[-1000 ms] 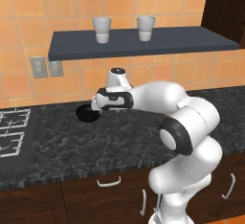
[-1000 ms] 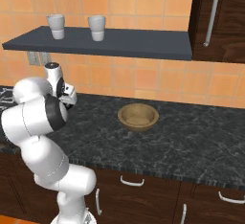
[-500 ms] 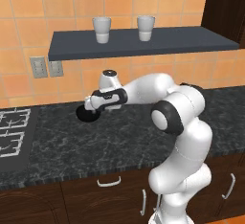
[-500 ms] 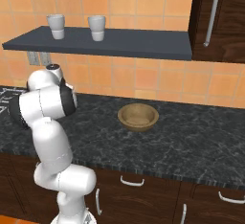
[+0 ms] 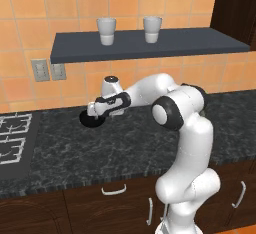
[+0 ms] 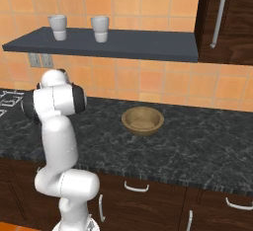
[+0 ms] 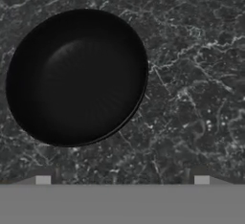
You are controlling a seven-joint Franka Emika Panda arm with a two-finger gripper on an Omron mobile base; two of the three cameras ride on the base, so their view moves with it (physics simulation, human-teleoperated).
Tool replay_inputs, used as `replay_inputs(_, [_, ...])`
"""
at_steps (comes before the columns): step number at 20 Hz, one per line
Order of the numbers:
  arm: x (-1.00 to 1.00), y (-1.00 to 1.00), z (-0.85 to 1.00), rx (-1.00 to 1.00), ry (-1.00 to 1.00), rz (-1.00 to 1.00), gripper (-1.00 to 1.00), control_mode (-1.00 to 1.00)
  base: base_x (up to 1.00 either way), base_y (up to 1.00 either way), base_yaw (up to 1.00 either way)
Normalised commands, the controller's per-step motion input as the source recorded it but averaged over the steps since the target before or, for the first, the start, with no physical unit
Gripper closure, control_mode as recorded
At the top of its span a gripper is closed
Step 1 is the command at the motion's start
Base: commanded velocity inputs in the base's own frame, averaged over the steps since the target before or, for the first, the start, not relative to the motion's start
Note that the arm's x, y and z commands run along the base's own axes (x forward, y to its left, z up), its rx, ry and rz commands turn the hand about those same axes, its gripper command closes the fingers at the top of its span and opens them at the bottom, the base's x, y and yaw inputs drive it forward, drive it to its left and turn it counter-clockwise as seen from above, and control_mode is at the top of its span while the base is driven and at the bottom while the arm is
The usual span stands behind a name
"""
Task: Pick up the bowls on the counter and stack them on top of one another in the open cabinet. Place the smaller bowl on top of the larger bowl.
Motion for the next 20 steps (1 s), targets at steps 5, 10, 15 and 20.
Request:
replay_inputs(5, [0.29, 0.0, -0.28, 0.0, 0.0, -0.01, -1.0, -1.0, 0.0, 0.0, 0.0])
replay_inputs(10, [0.32, 0.0, -0.19, 0.0, 0.0, -0.01, -1.0, -1.0, 0.0, 0.0, 0.0])
replay_inputs(15, [0.31, 0.0, -0.13, 0.0, 0.0, 0.0, -1.0, -1.0, 0.0, 0.0, 0.0])
replay_inputs(20, [0.1, 0.01, -0.28, 0.0, 0.0, 0.0, 1.0, -1.0, 0.0, 0.0, 0.0])
